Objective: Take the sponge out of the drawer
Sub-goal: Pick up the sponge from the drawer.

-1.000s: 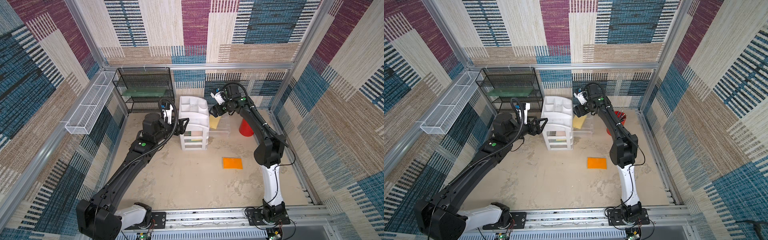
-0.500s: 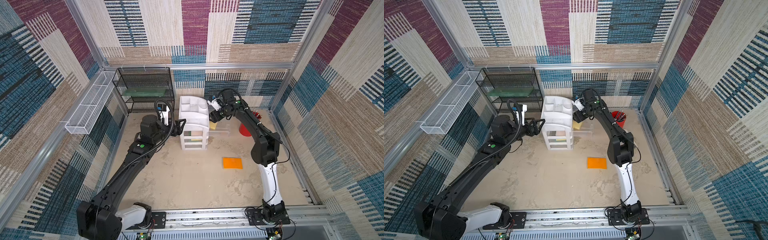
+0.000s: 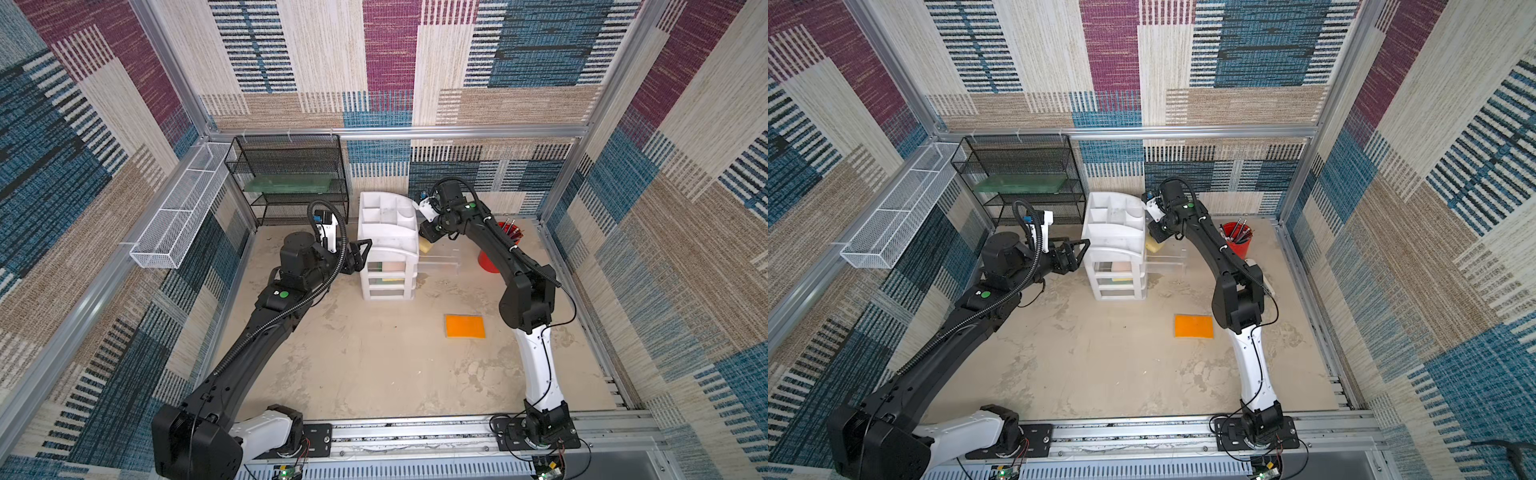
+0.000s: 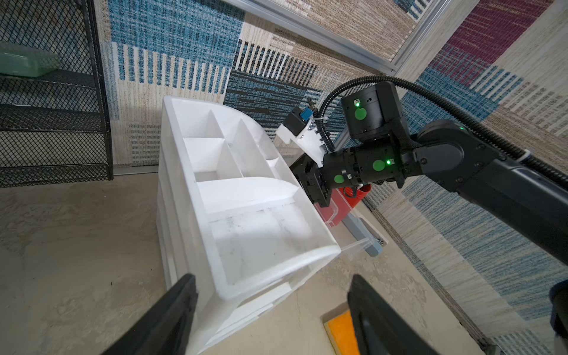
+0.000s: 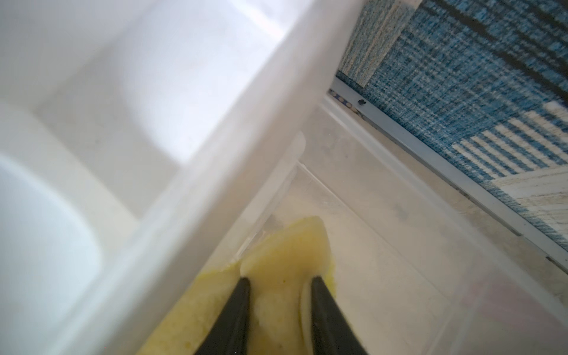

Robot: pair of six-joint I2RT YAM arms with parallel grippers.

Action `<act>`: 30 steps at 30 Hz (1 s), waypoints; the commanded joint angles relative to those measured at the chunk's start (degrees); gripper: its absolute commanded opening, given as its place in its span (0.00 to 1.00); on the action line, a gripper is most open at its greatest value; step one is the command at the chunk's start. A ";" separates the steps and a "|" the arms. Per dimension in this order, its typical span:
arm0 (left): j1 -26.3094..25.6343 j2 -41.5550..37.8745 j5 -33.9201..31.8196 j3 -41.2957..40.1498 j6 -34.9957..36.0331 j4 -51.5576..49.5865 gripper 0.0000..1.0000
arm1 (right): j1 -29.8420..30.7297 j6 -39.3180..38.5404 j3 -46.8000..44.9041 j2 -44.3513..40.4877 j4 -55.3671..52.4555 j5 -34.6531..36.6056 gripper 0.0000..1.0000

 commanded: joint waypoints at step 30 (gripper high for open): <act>0.11 -2.24 1.31 -1.07 -3.14 1.74 0.80 | -0.45 6.30 -1.71 -2.71 0.97 5.44 0.63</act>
